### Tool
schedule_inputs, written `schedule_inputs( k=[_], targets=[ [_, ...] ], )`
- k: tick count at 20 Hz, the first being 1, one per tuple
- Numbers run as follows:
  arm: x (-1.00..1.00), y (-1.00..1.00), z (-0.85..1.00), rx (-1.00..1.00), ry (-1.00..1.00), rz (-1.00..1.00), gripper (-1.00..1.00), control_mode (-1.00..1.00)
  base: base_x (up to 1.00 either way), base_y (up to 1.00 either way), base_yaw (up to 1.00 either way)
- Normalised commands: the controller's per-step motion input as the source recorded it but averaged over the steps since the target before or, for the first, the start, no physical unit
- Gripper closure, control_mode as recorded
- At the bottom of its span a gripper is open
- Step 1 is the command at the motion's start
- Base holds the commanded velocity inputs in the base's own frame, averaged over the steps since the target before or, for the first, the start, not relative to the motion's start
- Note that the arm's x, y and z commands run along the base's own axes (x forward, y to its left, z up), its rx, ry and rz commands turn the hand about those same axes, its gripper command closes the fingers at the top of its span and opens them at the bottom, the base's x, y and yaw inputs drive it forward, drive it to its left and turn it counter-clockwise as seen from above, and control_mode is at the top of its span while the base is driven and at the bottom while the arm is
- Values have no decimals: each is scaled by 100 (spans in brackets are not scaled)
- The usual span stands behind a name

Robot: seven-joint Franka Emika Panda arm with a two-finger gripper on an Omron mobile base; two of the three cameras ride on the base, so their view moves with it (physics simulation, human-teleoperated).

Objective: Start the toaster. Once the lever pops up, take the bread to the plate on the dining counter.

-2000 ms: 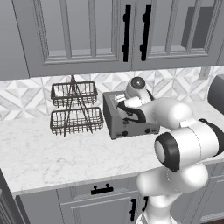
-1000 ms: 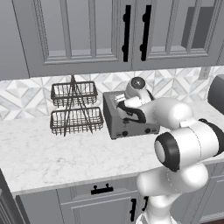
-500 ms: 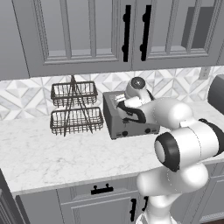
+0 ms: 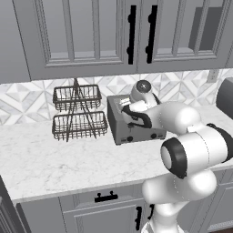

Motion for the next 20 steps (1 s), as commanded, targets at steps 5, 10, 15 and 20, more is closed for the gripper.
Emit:
schedule_inputs(
  k=[5,10,15,20],
  targets=[
    [0,0,0,0,0,0,-100,-100,0,0,0],
    [0,0,0,0,0,0,-100,-100,0,0,0],
    [0,0,0,0,0,0,-100,-100,0,0,0],
    [0,0,0,0,0,0,-100,-100,0,0,0]
  ],
)
